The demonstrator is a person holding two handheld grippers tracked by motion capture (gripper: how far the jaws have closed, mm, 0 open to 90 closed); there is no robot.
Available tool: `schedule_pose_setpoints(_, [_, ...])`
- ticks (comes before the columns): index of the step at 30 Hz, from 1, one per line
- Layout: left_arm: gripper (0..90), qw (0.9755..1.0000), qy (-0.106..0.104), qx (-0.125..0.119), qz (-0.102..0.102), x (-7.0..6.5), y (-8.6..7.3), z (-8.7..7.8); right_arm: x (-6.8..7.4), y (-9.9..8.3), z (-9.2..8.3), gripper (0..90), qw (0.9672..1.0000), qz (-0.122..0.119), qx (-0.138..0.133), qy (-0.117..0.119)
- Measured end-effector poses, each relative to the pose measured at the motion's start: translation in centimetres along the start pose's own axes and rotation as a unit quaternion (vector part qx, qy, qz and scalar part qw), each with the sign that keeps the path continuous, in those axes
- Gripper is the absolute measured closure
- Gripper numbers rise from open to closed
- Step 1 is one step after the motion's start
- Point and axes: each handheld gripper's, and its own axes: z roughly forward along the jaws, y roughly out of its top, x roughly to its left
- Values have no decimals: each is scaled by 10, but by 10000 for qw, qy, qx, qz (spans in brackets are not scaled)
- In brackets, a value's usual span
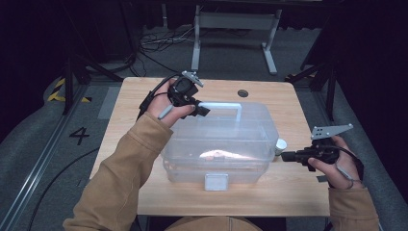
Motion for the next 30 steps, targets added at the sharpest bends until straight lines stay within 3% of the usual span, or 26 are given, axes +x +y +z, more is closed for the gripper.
schedule_pose_setpoints(4, [714, 10000, -12, 9, -6, 1, 1, 0, 5, 2, 9, 900, 9998, -110, 161, 90])
schedule_pose_setpoints(12, [712, 10000, -42, 23, -14, 0, 0, -1, 11, 6, 19, 900, 9990, -307, 96, 305])
schedule_pose_setpoints(17, [706, 9999, -58, -83, -48, 1, -1, -1, 12, 7, 19, 900, 9987, -427, 94, 247])
schedule_pose_setpoints(20, [599, 9998, -73, -152, -59, -1, -1, -3, 13, 7, 18, 900, 9988, -433, 51, 229])
schedule_pose_setpoints(27, [408, 9991, 322, -260, 16, -11, -3, -18, 13, 7, 17, 900, 9988, -451, 8, 197])
schedule_pose_setpoints(30, [377, 9981, 467, -409, -10, -14, -6, -30, 15, 9, 15, 900, 9989, -449, -30, 140])
